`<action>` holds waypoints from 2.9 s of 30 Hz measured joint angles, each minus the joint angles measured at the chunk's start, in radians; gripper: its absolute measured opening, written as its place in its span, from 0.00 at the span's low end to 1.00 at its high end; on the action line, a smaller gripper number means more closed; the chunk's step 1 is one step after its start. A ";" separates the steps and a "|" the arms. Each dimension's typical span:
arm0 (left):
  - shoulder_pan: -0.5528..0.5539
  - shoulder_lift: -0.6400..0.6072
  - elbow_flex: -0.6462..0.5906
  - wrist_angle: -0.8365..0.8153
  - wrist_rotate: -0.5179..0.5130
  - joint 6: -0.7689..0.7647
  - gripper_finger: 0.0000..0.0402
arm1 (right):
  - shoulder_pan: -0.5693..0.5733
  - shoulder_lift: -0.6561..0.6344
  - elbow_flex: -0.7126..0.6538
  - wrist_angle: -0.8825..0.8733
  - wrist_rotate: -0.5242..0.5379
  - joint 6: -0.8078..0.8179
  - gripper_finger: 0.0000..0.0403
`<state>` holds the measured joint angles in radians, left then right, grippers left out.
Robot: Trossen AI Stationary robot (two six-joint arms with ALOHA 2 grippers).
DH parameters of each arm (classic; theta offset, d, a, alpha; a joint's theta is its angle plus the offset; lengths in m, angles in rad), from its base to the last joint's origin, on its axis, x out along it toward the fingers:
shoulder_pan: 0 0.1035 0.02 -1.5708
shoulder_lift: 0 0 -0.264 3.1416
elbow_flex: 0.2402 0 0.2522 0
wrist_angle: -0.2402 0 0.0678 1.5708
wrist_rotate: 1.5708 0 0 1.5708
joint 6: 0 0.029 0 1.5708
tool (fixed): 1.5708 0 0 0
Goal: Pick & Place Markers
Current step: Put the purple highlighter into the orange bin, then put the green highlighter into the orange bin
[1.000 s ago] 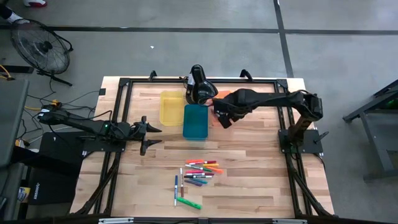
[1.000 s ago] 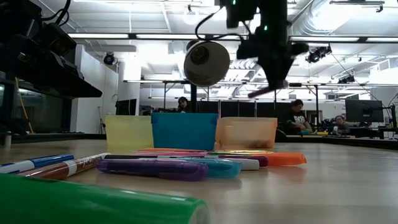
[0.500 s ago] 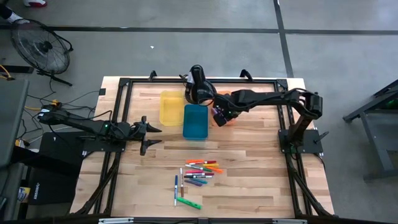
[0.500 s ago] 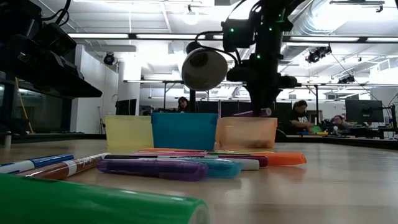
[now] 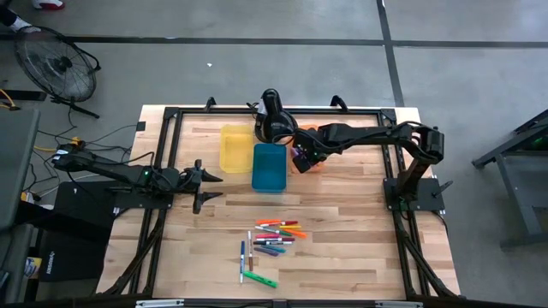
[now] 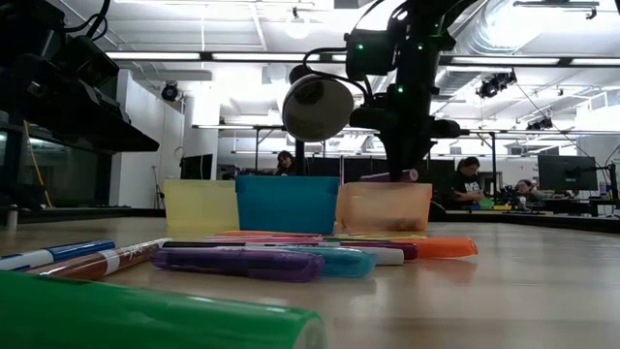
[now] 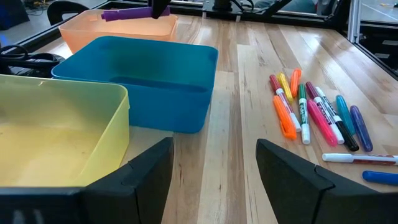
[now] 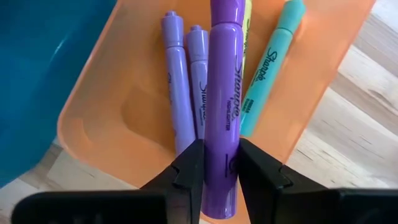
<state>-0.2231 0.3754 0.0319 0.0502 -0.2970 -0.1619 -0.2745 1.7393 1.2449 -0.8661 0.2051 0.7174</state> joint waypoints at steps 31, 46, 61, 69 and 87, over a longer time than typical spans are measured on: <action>0.000 0.000 0.000 0.000 0.000 0.000 0.56 | 0.028 -0.162 0.000 0.002 0.002 -0.004 0.25; 0.000 0.000 0.000 0.000 0.000 0.000 0.56 | 0.277 -0.266 0.000 0.063 -0.006 0.026 0.25; 0.000 0.000 0.000 0.000 0.000 0.000 0.56 | 0.599 -0.168 0.001 0.470 0.128 -0.055 0.25; 0.000 0.000 0.000 0.000 0.000 0.000 0.56 | 0.671 0.000 0.001 0.584 0.125 -0.065 0.25; 0.000 0.000 0.000 0.000 0.000 0.000 0.56 | 0.737 0.149 0.079 0.599 0.065 -0.013 0.25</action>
<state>-0.2233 0.3756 0.0319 0.0498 -0.2970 -0.1619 0.4629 1.8879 1.3244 -0.2674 0.2705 0.7046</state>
